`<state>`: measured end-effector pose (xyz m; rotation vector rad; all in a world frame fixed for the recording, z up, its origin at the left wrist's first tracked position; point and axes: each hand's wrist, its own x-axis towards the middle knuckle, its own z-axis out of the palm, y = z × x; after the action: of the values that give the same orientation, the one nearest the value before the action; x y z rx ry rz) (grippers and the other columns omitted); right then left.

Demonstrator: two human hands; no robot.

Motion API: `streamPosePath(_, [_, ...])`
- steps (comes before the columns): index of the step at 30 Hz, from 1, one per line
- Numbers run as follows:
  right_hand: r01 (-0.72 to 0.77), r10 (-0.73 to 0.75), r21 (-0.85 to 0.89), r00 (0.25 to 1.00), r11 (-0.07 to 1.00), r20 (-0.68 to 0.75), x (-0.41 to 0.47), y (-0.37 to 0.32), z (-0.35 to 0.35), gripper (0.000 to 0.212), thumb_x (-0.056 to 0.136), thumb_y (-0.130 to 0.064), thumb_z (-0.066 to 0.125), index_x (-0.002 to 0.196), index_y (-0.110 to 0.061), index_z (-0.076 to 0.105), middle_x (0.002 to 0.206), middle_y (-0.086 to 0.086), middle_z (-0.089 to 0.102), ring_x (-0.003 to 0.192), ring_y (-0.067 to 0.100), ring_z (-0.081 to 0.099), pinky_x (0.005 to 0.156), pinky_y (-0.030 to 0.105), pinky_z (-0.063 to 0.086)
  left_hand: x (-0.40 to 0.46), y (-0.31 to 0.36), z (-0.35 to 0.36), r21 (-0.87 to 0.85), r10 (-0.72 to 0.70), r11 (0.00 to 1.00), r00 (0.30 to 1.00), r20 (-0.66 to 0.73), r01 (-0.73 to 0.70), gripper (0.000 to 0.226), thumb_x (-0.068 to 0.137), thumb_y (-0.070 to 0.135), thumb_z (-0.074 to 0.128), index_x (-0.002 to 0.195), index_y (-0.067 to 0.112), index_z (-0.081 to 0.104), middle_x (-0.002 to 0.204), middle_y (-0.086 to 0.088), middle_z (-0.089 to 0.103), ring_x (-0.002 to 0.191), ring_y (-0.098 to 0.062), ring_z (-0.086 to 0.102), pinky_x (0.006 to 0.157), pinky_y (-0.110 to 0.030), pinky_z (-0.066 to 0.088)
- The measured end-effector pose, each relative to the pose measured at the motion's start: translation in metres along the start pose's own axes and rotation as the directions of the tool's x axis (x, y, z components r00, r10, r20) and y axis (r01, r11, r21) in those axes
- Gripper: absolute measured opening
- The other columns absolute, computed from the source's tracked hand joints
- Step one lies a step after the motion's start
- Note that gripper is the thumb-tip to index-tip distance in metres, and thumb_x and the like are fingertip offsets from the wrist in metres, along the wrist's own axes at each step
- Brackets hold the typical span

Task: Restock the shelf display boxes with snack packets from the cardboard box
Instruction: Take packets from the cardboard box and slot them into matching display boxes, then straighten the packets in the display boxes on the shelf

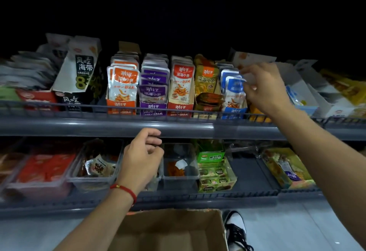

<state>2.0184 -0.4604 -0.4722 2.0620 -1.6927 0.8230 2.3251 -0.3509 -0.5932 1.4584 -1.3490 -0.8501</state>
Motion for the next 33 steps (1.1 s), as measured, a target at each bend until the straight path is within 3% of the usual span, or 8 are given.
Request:
streamPosePath(2, [0.075,-0.075,0.031,0.997,0.997,-0.014,-0.006,-0.017,-0.003,0.033,0.093,-0.016,0.066,0.126,-0.013,0.062,0.125,0.013,0.059,0.123,0.031,0.048,0.100,0.041,0.041,-0.001,0.000,-0.002,0.009,0.006,1.000,1.000,-0.010,-0.006,0.032,0.092,0.007,0.062,0.115,0.030,0.061,0.104,0.010,0.066,0.089,-0.006,0.064,0.069,-0.019,0.051])
streamPosePath(7, [0.313,-0.305,-0.044,0.942,0.949,0.141,-0.019,-0.056,-0.008,0.039,0.093,-0.031,0.059,0.128,-0.014,0.059,0.125,0.009,0.060,0.119,0.028,0.051,0.097,0.047,0.044,-0.005,0.002,-0.003,0.037,0.008,0.999,1.000,-0.025,-0.007,0.032,0.091,0.009,0.062,0.113,0.033,0.060,0.104,0.012,0.066,0.088,-0.005,0.065,0.073,-0.024,0.055])
streamPosePath(12, [0.376,-0.377,0.031,0.919,0.926,0.117,-0.025,-0.101,-0.010,0.036,0.094,-0.032,0.059,0.127,-0.017,0.058,0.121,0.002,0.059,0.113,0.020,0.052,0.093,0.039,0.045,-0.005,0.008,-0.009,0.035,0.104,0.994,0.985,-0.136,-0.100,0.031,0.089,0.005,0.062,0.111,0.027,0.062,0.104,0.012,0.065,0.086,-0.001,0.063,0.076,-0.022,0.056])
streamPosePath(15, [0.417,-0.421,0.058,0.900,0.907,0.108,-0.026,-0.134,-0.005,0.040,0.095,-0.036,0.059,0.131,-0.018,0.056,0.125,0.001,0.058,0.115,0.019,0.053,0.095,0.038,0.046,-0.001,0.009,-0.015,0.082,0.179,0.983,0.963,-0.201,-0.166,0.034,0.089,0.003,0.065,0.115,0.026,0.061,0.111,0.011,0.064,0.097,-0.001,0.060,0.078,-0.014,0.052])
streamPosePath(20, [0.449,-0.452,0.081,0.892,0.890,0.023,-0.015,-0.178,0.005,0.038,0.097,-0.033,0.054,0.132,-0.018,0.054,0.124,0.001,0.057,0.112,0.020,0.053,0.091,0.038,0.047,0.011,0.008,-0.032,0.267,0.365,0.917,0.893,-0.264,-0.296,0.045,0.083,0.000,0.065,0.123,0.020,0.063,0.123,0.008,0.058,0.118,-0.013,0.055,0.103,-0.037,0.050])
streamPosePath(24, [0.364,-0.367,0.262,0.929,0.894,-0.038,0.020,-0.204,0.008,0.026,0.099,-0.027,0.056,0.124,-0.020,0.061,0.119,-0.002,0.061,0.109,0.013,0.055,0.090,0.025,0.043,0.026,0.010,-0.053,0.362,0.387,0.894,0.862,-0.326,-0.265,0.048,0.084,-0.001,0.063,0.129,0.016,0.062,0.132,0.005,0.055,0.129,-0.010,0.043,0.110,-0.022,0.034])
streamPosePath(28, [0.308,-0.361,0.319,0.925,0.896,0.120,0.074,-0.225,0.026,0.028,0.100,-0.026,0.061,0.127,-0.020,0.064,0.122,-0.002,0.066,0.111,0.010,0.059,0.088,0.019,0.041,0.048,0.012,-0.068,0.395,0.375,0.890,0.860,-0.345,-0.229,0.046,0.087,0.003,0.062,0.132,0.013,0.060,0.135,0.001,0.054,0.133,-0.013,0.039,0.114,-0.027,0.035])
streamPosePath(33, [0.303,-0.406,0.306,0.833,0.903,0.376,0.114,-0.250,0.050,0.026,0.094,-0.022,0.070,0.121,-0.020,0.067,0.117,-0.003,0.067,0.107,0.009,0.061,0.087,0.020,0.047,0.089,0.023,-0.073,0.422,0.361,0.881,0.880,-0.308,-0.214,0.053,0.091,0.020,0.067,0.140,0.009,0.051,0.142,-0.005,0.050,0.137,-0.019,0.036,0.115,-0.034,0.038])
